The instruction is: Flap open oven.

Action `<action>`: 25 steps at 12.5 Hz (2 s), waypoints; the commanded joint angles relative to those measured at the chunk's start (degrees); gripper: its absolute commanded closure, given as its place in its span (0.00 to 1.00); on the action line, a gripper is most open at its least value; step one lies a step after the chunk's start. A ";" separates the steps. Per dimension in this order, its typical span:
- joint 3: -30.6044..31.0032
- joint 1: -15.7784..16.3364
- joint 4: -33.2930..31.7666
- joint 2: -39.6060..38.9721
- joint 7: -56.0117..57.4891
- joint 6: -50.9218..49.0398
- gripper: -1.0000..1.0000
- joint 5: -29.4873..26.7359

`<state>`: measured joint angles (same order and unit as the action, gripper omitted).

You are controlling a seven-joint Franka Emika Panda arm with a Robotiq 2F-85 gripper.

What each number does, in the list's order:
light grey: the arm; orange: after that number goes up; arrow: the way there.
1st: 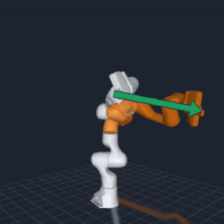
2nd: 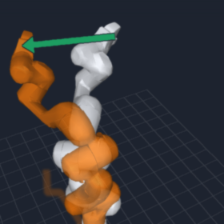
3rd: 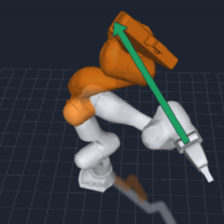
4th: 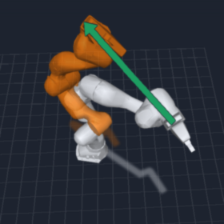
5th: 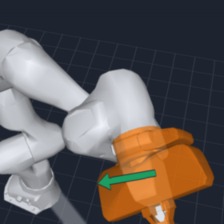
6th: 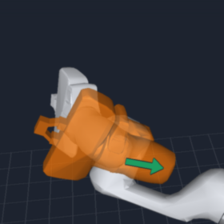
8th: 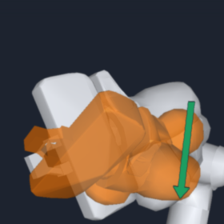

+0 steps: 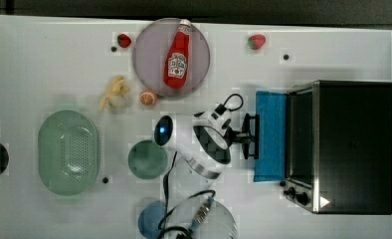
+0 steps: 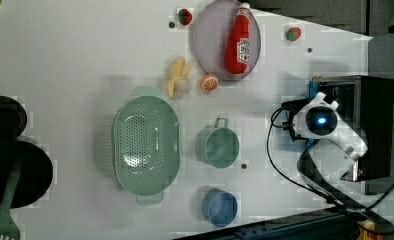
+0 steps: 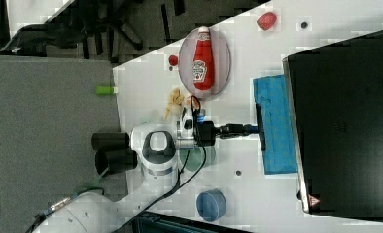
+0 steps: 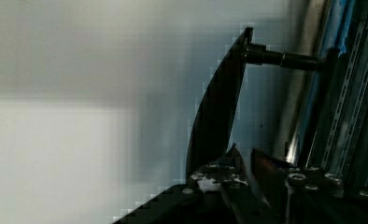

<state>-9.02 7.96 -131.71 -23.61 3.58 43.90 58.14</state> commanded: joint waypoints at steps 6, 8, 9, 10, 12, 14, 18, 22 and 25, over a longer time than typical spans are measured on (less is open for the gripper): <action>-0.51 2.63 3.68 -7.16 -10.99 1.40 0.83 -0.39; -0.99 2.48 3.93 -6.26 -11.15 3.21 0.83 -1.20; -1.41 2.42 4.21 -4.37 -11.23 5.13 0.83 -3.43; -1.69 2.21 4.19 -1.52 -11.23 6.41 0.83 -7.29; -2.11 1.72 3.88 5.41 -11.23 6.12 0.83 -18.21; -3.17 1.14 3.99 12.88 -11.15 3.44 0.83 -29.58; -4.55 0.93 5.40 27.43 -10.45 -7.32 0.83 -42.57; -4.18 1.01 12.32 37.28 -10.82 -24.80 0.83 -52.36; -3.99 1.09 19.29 39.78 -10.82 -35.00 0.83 -52.62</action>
<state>-13.16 9.18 -112.30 18.23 -5.02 11.37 5.89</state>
